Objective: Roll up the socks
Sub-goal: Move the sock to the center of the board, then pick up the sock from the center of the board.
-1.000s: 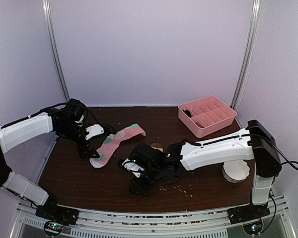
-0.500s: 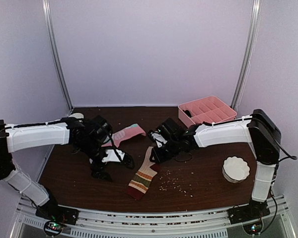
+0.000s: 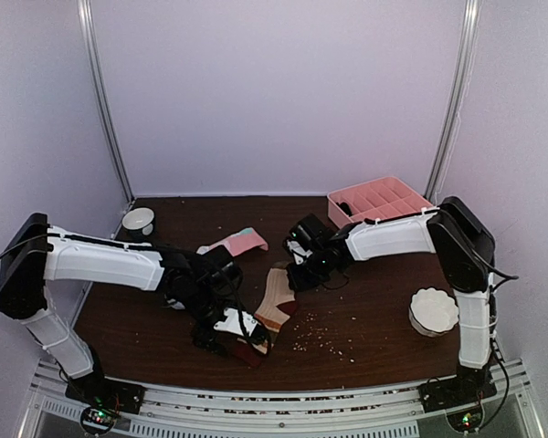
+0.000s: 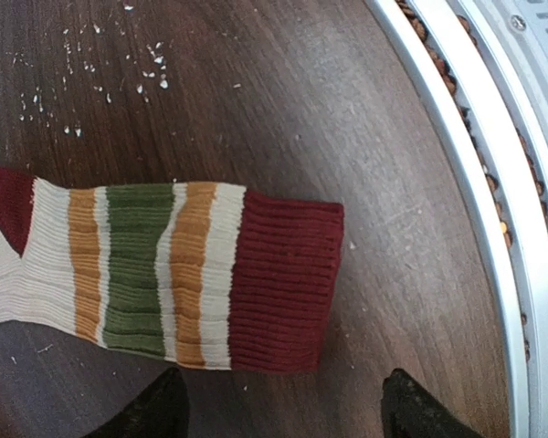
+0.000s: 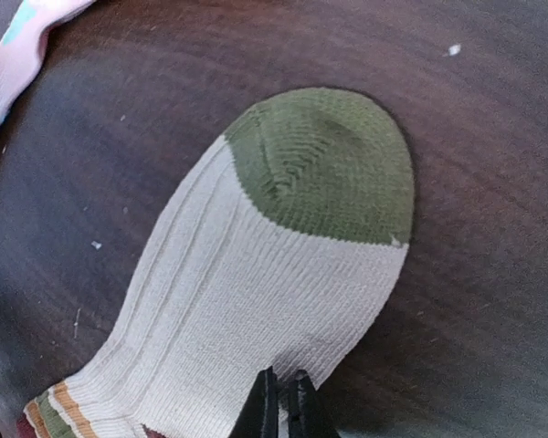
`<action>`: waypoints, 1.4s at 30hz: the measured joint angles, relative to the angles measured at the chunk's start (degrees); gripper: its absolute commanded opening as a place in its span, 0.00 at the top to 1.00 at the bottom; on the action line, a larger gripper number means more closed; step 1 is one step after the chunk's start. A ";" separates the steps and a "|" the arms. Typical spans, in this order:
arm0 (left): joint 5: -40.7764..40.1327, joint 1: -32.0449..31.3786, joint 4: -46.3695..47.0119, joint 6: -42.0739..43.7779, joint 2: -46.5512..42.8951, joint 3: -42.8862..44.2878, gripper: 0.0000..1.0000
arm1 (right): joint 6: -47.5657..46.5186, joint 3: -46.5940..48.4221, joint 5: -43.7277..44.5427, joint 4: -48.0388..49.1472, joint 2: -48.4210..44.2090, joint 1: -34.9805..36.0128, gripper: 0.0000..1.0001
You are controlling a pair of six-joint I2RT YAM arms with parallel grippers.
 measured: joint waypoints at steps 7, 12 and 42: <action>0.11 -1.25 2.62 -0.85 4.35 0.02 0.41 | -0.66 1.20 3.32 -1.29 0.39 -2.01 0.93; 0.11 -2.12 4.02 -1.68 4.63 -0.11 0.43 | -1.31 1.86 4.66 -2.27 0.61 -2.05 0.86; 5.68 1.09 -1.75 -7.30 15.54 11.21 1.00 | -7.13 -62.69 32.46 42.16 -55.28 17.62 0.00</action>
